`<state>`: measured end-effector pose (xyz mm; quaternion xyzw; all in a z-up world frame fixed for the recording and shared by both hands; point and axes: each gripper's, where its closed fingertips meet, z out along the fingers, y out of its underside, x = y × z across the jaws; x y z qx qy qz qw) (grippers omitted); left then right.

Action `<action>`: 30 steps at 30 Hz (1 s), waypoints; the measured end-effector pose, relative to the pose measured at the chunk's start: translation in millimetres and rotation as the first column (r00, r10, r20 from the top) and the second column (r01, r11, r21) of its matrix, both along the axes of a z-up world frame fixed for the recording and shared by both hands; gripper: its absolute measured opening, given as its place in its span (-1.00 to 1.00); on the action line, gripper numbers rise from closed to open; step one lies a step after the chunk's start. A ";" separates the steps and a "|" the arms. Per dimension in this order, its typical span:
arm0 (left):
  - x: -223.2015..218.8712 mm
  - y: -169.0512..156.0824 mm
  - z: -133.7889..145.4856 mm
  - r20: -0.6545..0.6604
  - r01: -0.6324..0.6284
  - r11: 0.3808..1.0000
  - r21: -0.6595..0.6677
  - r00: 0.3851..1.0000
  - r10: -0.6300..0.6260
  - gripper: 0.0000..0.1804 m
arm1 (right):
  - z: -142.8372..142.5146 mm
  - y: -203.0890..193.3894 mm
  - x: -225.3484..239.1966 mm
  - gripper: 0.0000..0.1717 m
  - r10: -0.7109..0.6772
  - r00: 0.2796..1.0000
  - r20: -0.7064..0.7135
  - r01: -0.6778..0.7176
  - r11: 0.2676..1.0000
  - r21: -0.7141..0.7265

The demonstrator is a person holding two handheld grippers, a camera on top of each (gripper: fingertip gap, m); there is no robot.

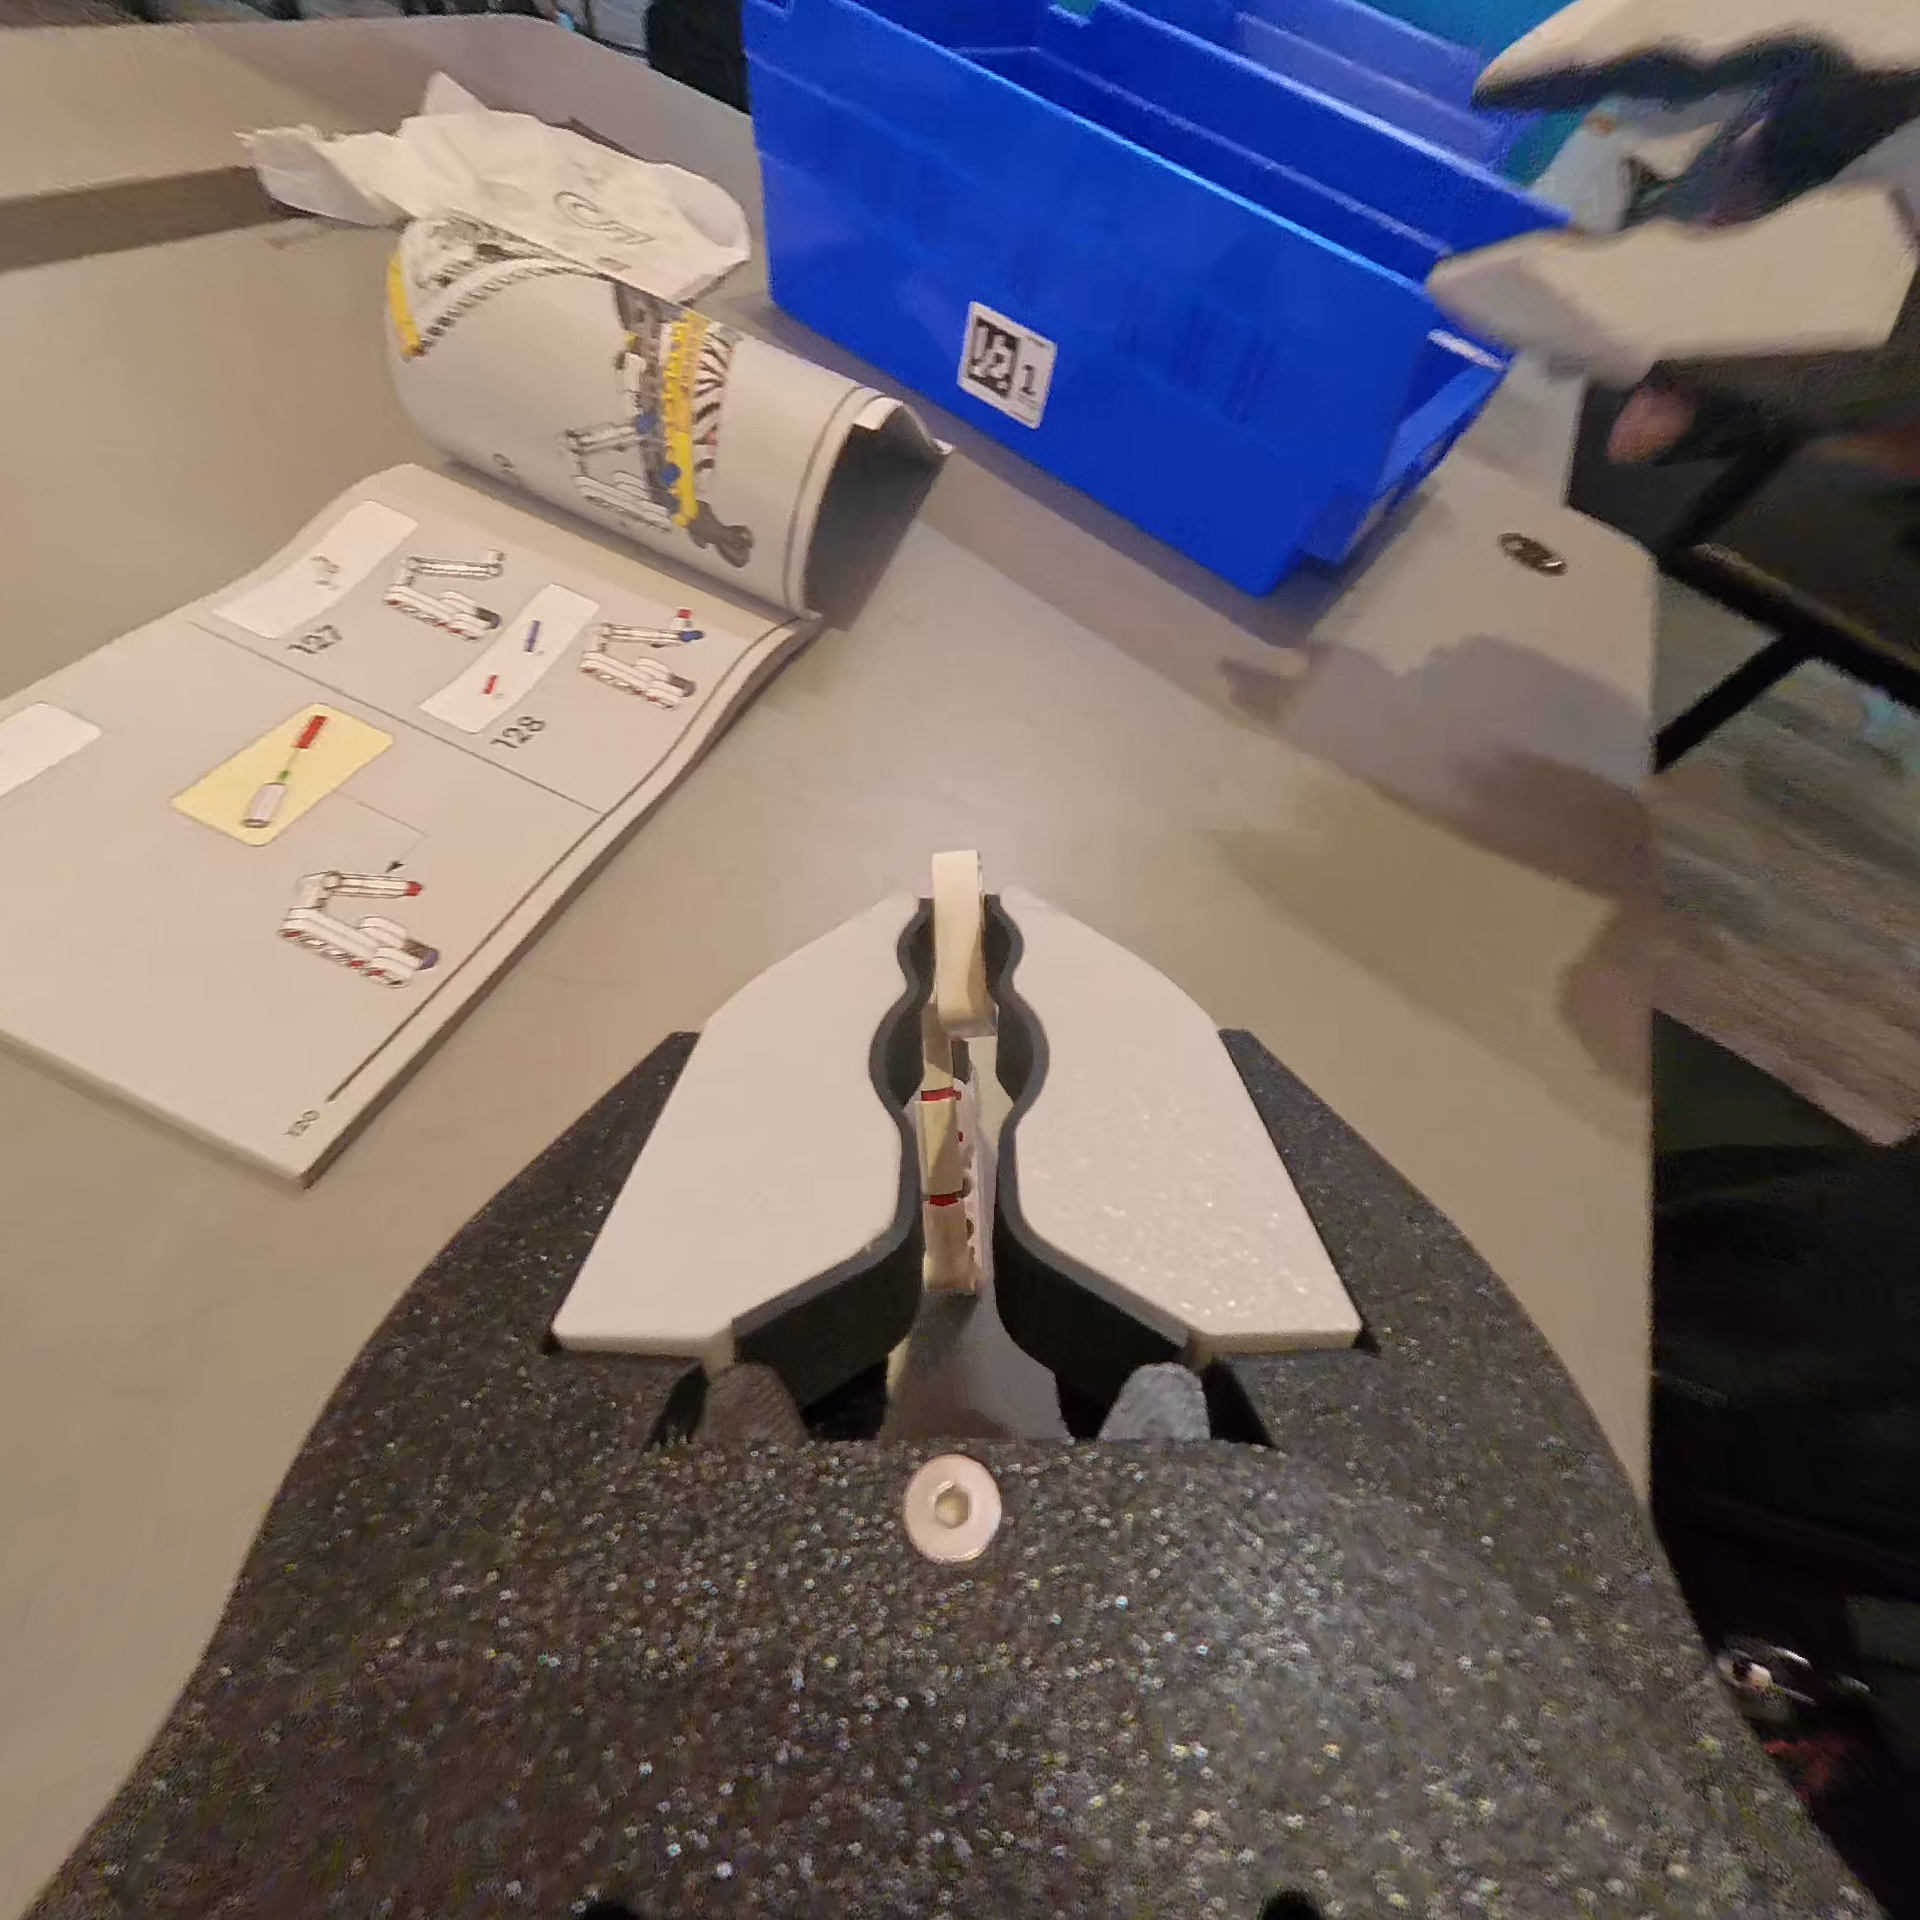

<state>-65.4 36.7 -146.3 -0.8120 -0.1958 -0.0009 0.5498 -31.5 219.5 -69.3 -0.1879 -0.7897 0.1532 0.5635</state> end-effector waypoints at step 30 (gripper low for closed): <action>19.3 -9.0 -8.1 0.116 0.131 0.991 -0.032 0.985 -0.127 -0.51 | -83.2 -174.0 -43.4 -0.92 0.565 0.817 -0.115 -0.518 0.807 0.283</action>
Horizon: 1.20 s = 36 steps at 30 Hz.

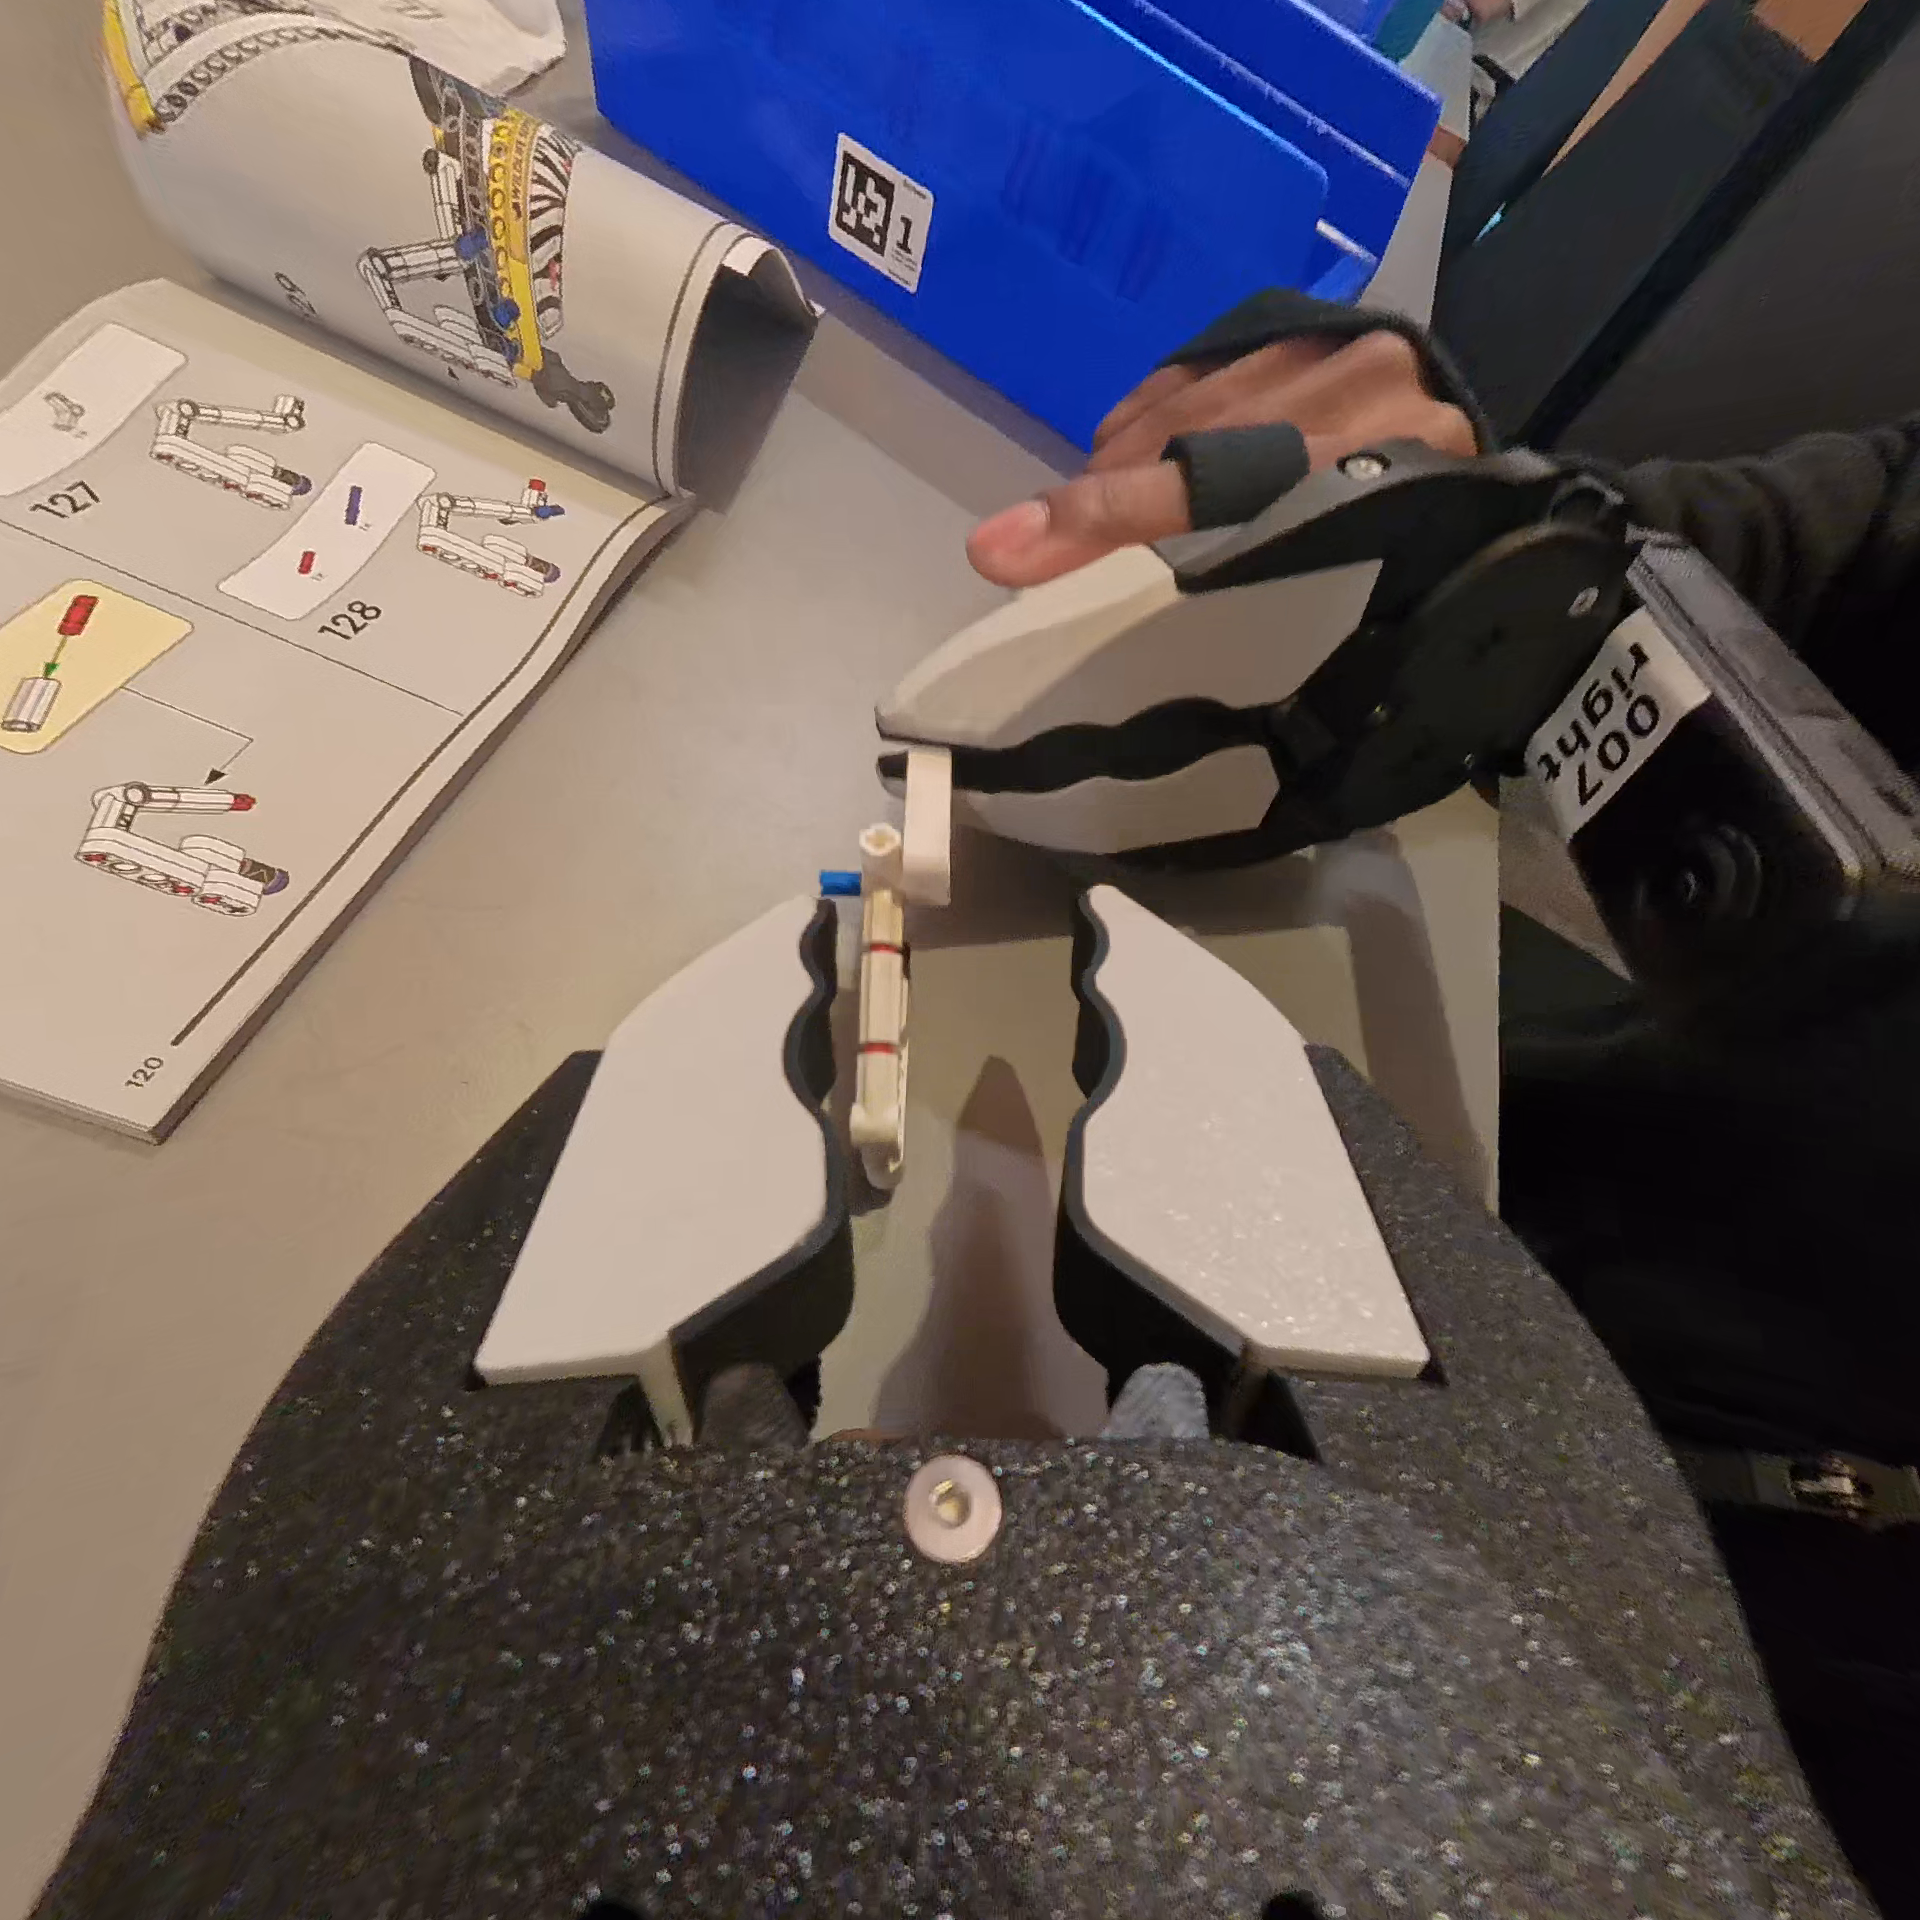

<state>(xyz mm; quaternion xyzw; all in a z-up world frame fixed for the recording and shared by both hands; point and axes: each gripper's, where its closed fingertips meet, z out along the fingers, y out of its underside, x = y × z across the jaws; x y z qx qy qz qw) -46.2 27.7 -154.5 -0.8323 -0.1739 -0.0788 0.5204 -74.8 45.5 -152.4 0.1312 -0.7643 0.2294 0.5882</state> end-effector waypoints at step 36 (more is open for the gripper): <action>-18.6 6.6 -31.0 -0.780 -0.088 0.890 -0.447 0.525 -0.340 -0.92 | -31.0 -10.7 26.9 -0.90 0.195 0.793 0.577 -0.243 0.970 0.006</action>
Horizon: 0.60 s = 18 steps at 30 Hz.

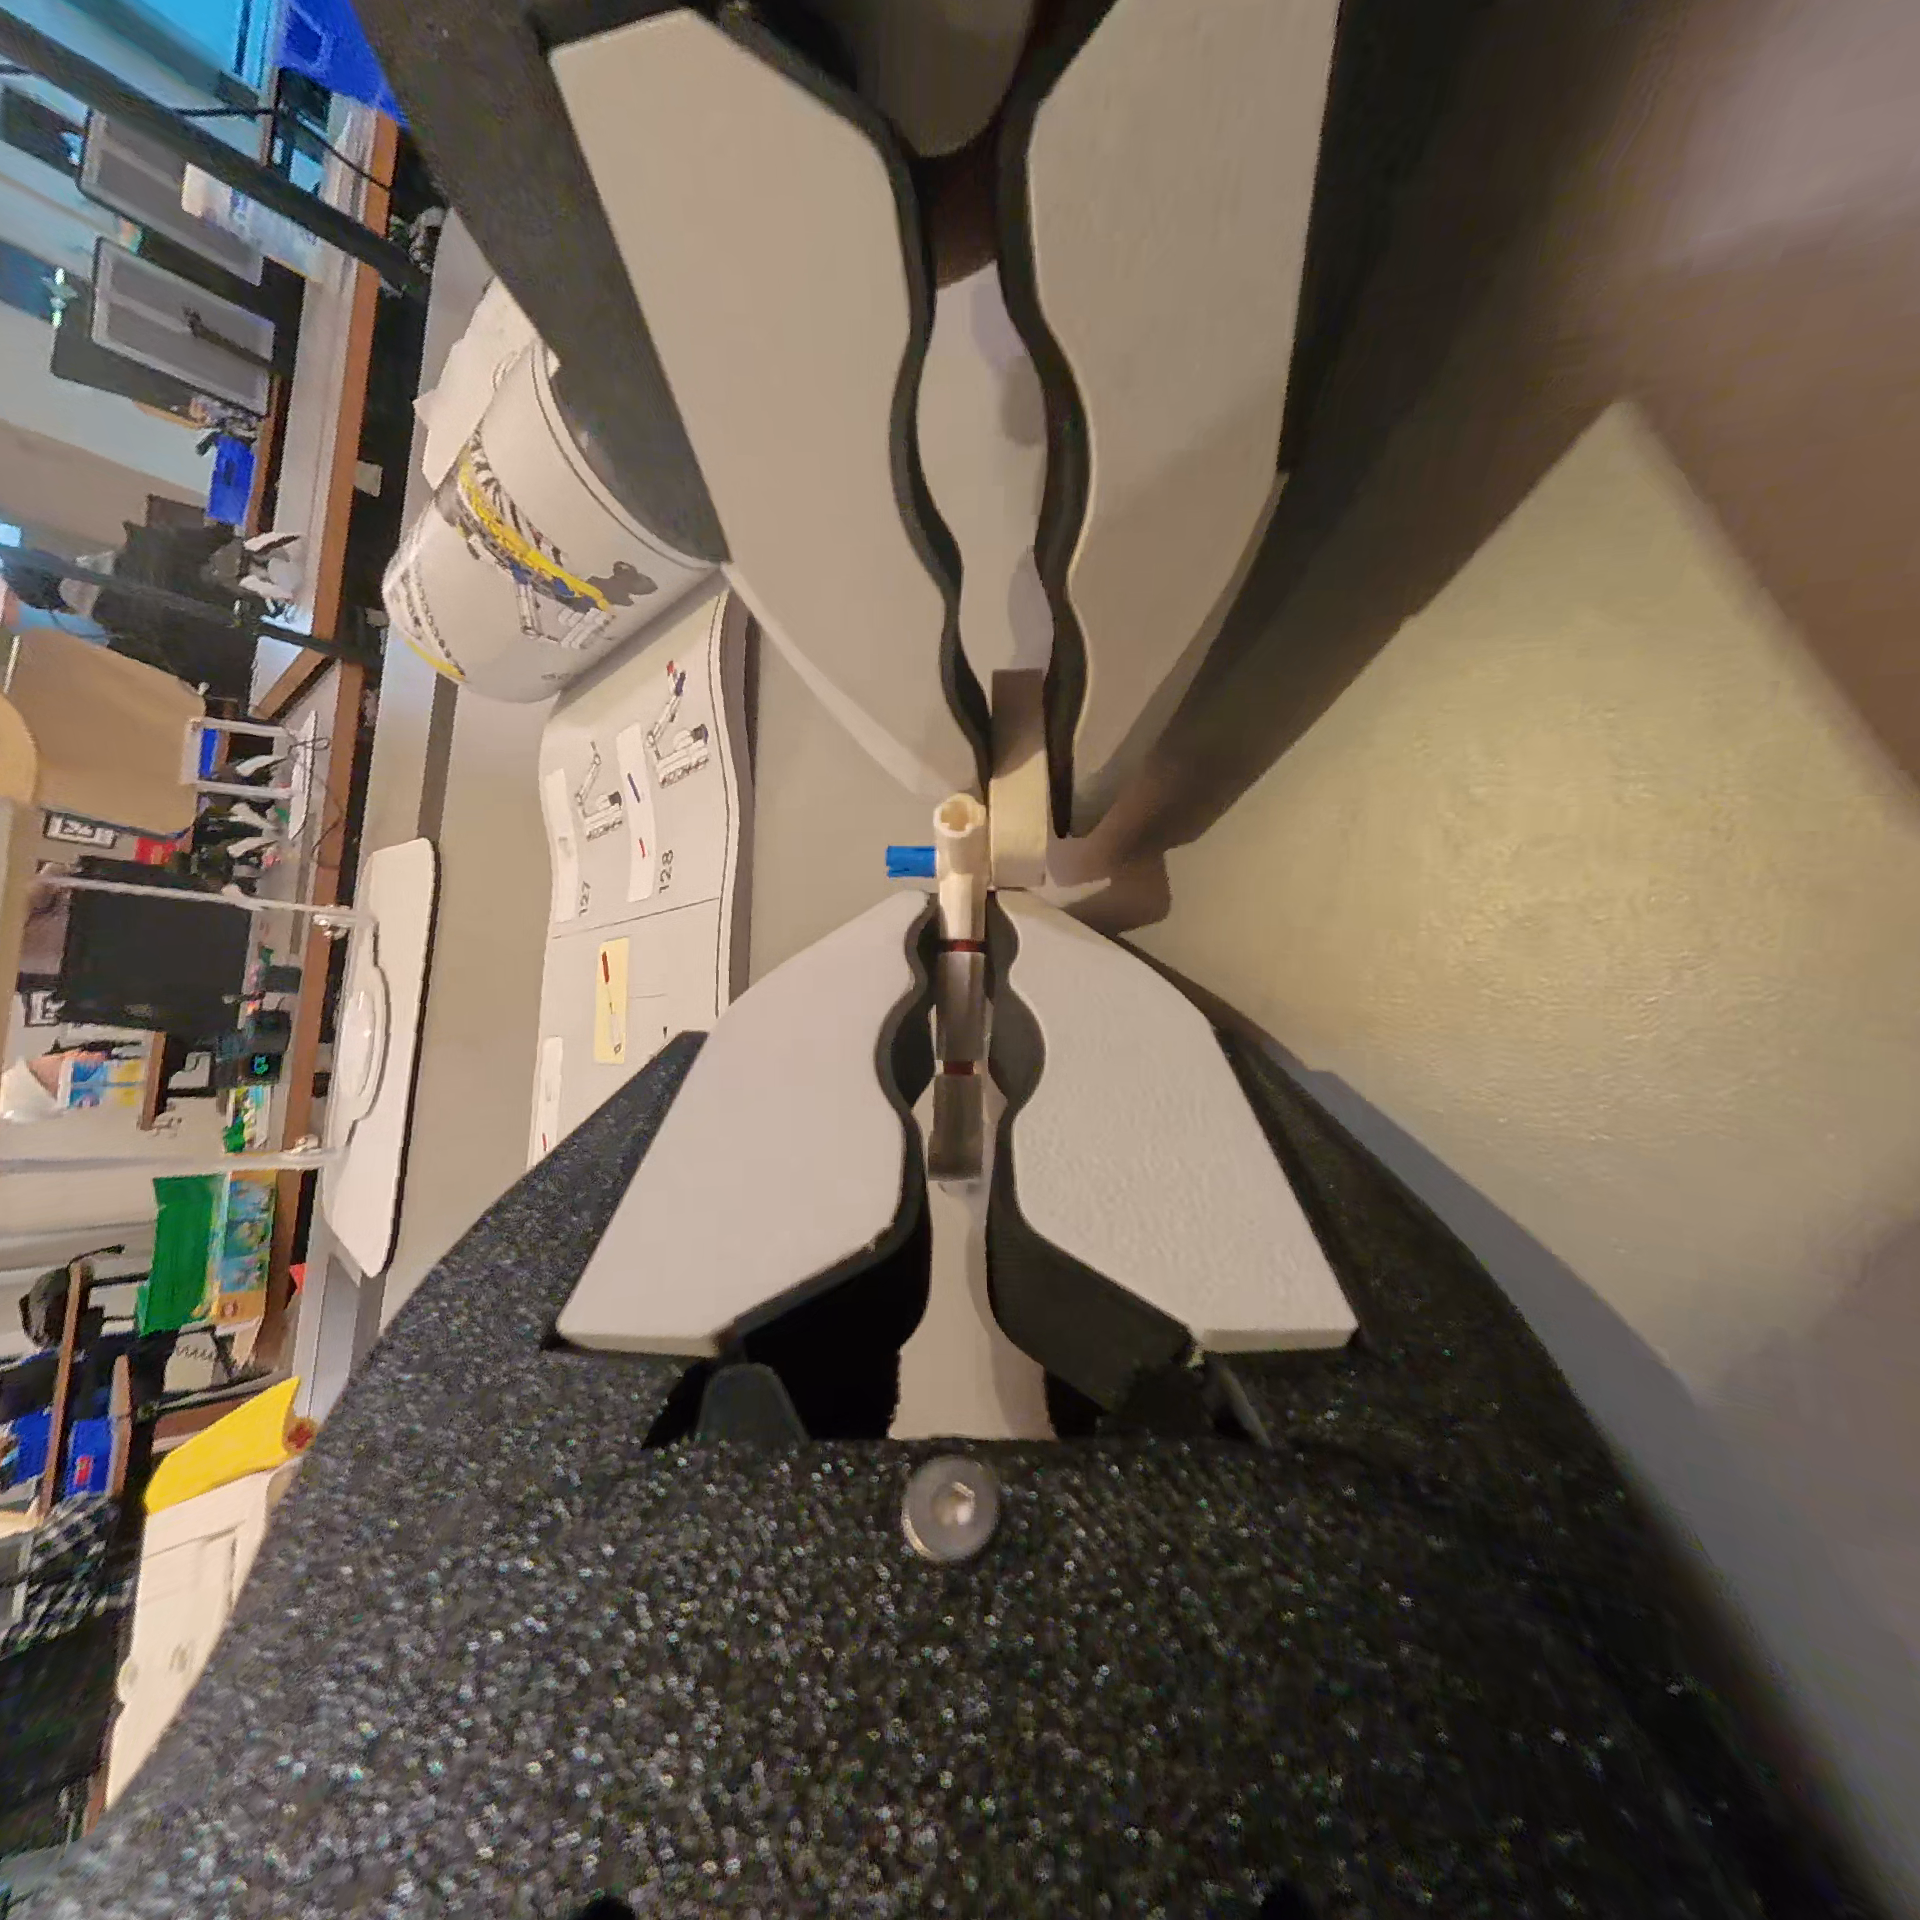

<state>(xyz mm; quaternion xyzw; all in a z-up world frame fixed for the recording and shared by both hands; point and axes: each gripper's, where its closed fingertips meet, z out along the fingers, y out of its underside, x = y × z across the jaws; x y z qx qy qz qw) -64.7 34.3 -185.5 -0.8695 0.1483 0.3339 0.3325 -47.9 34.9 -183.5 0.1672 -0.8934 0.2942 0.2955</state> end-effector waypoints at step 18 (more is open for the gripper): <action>-18.2 -3.3 4.5 0.365 -0.196 0.980 0.036 0.915 0.170 -0.92 | 17.9 25.3 -9.9 -0.91 -0.230 0.942 0.244 0.298 0.909 -0.291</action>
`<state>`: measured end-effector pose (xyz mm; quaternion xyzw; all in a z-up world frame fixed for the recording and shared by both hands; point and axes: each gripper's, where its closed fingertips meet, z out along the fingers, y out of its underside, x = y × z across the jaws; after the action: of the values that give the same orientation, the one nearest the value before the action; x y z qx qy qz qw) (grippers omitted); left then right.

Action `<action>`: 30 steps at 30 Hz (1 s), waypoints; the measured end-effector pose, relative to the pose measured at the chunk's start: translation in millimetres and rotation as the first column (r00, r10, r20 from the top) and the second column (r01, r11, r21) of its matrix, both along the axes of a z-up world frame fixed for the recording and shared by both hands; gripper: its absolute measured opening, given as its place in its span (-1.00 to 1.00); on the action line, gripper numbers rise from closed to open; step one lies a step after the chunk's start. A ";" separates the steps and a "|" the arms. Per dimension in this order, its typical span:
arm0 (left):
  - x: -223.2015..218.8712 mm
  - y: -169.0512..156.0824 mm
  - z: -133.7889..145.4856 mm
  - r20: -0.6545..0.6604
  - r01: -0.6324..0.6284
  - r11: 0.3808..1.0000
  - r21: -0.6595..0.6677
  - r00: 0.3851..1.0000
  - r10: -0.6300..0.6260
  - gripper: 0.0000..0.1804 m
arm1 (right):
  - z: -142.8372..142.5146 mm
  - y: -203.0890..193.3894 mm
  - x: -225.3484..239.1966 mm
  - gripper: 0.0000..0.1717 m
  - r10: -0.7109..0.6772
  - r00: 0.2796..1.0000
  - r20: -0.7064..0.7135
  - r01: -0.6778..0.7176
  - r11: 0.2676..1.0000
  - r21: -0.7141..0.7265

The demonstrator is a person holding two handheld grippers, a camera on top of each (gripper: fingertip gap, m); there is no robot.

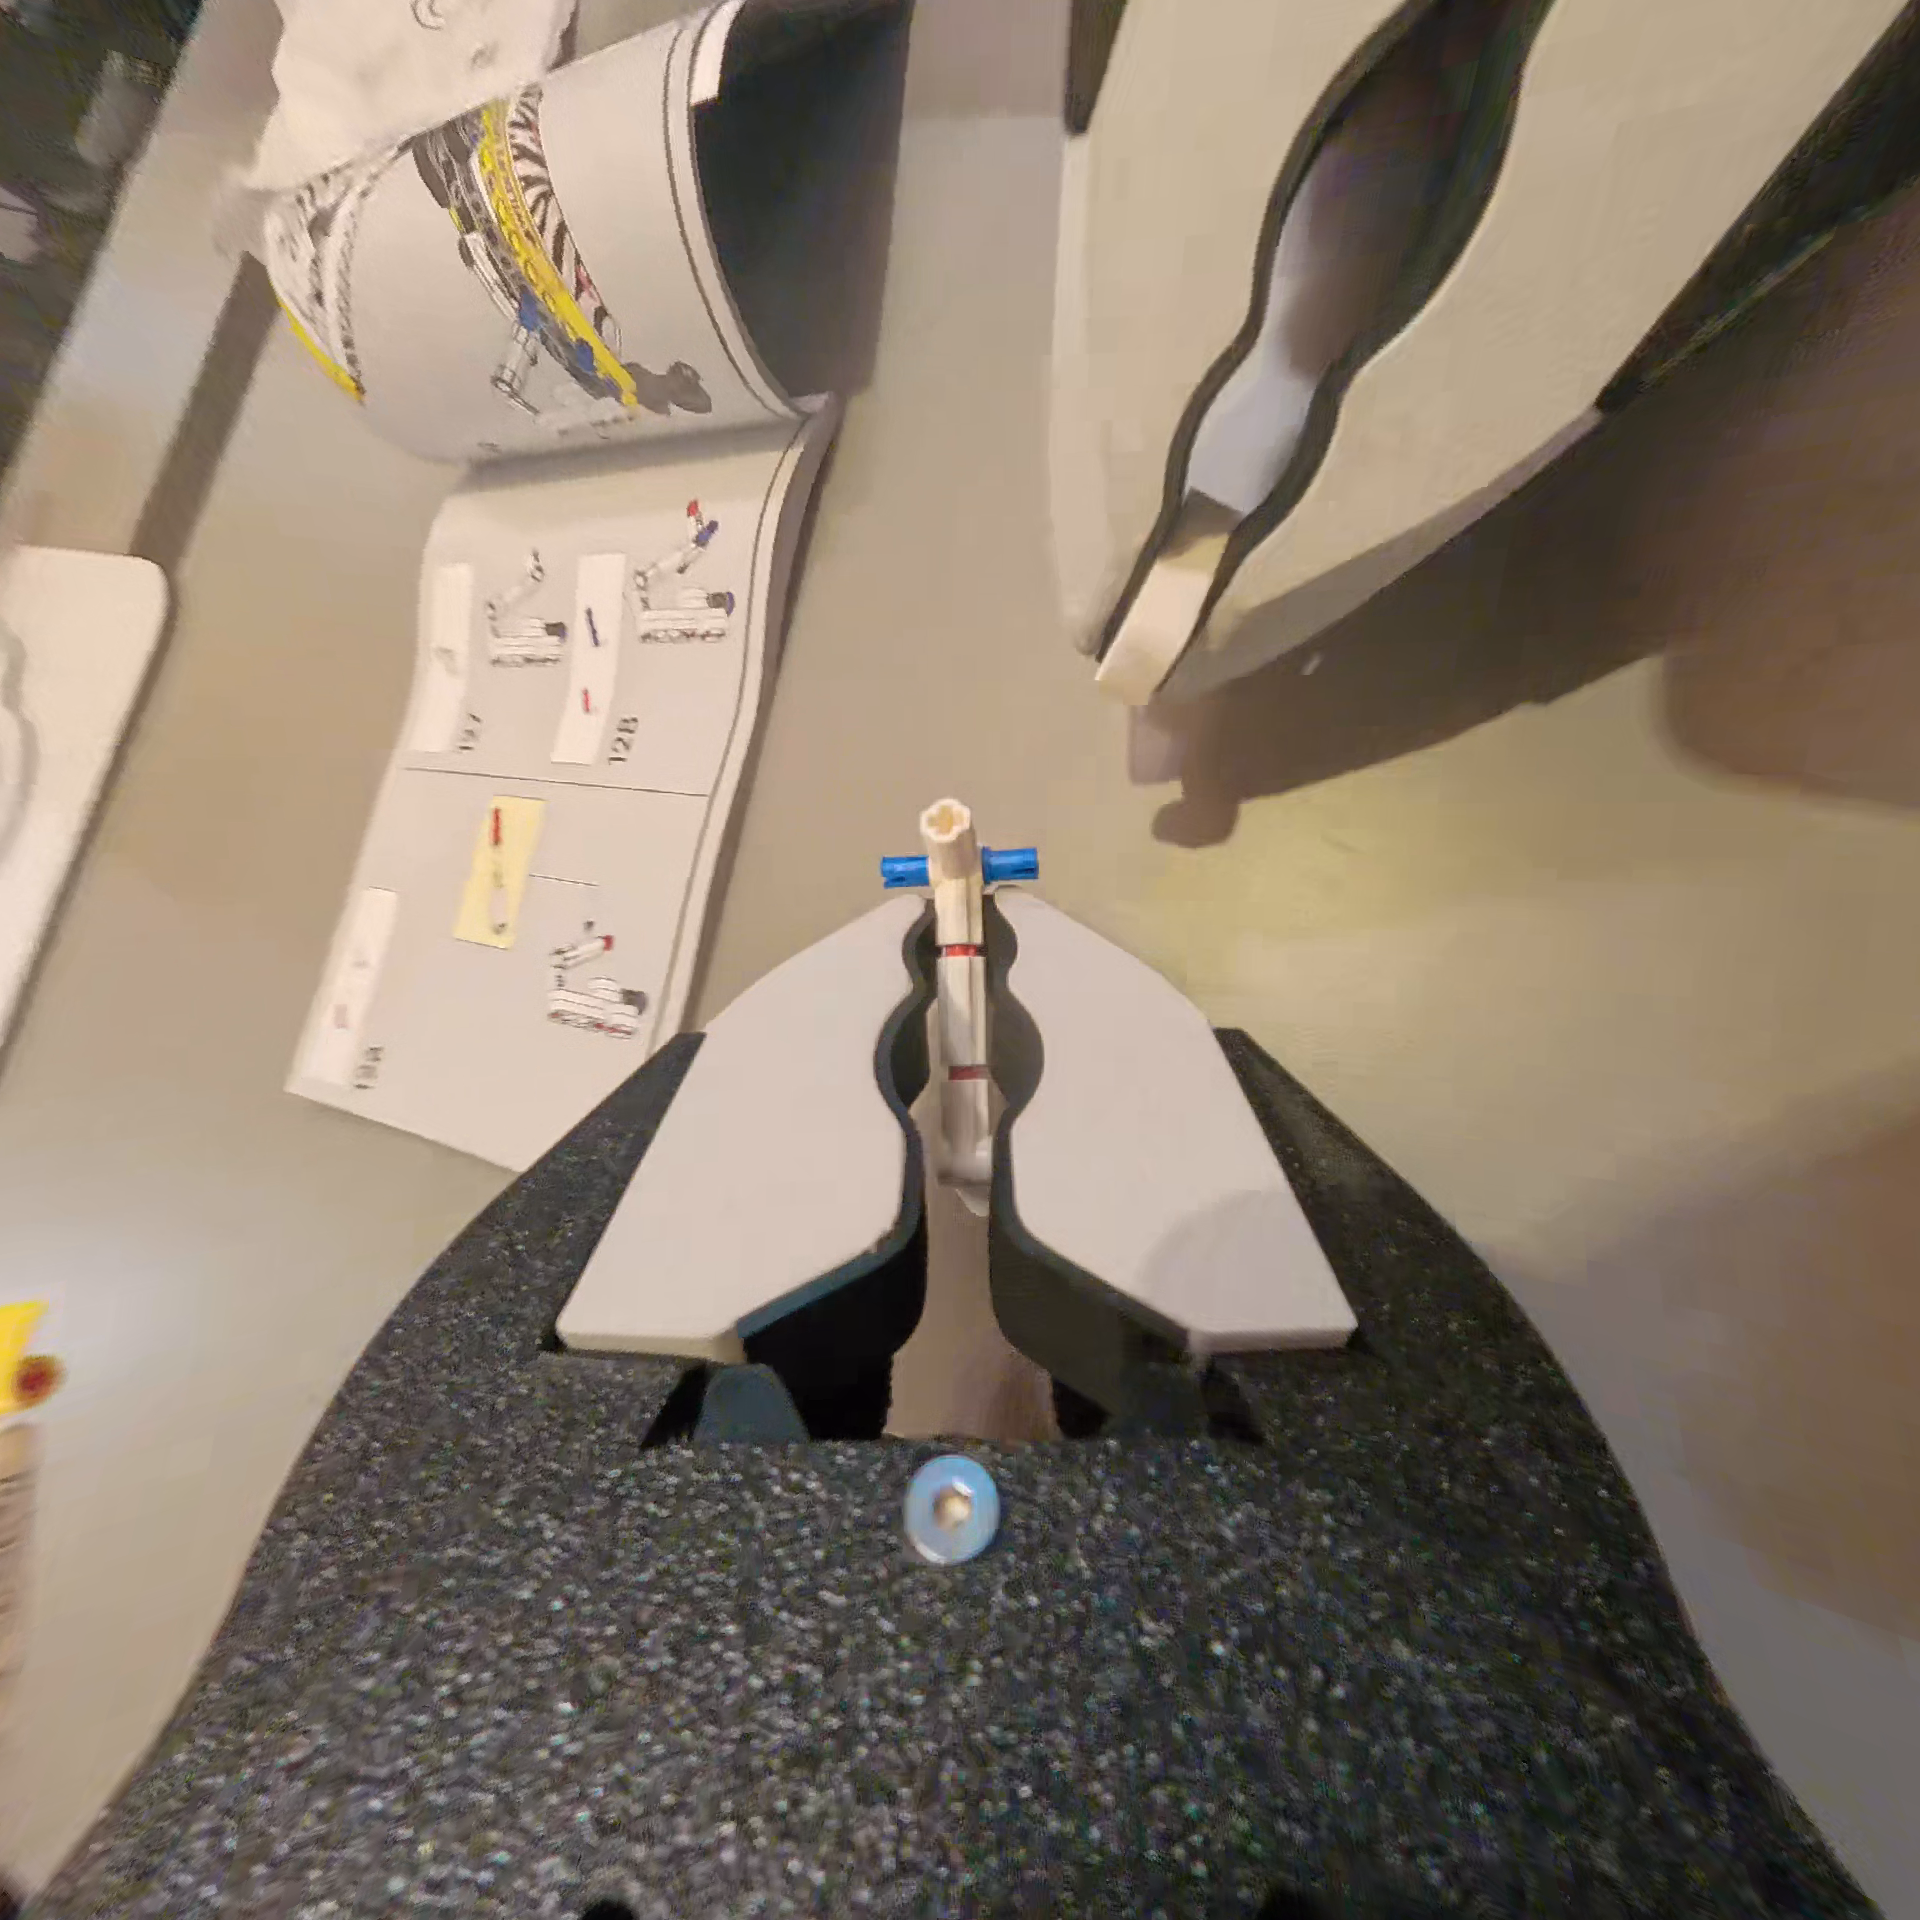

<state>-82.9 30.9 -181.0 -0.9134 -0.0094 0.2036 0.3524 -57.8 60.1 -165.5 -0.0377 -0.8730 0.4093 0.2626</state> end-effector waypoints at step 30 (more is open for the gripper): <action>33.7 14.0 13.2 0.330 0.043 0.966 0.256 0.935 -0.129 -0.92 | 114.9 215.4 -9.0 -0.59 -0.681 0.718 -0.144 0.696 0.697 0.171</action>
<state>-49.2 45.0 -167.8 -0.8840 -0.0556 0.0224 0.4637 -66.8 275.6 -50.7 -0.3190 -0.8241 0.1866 0.4292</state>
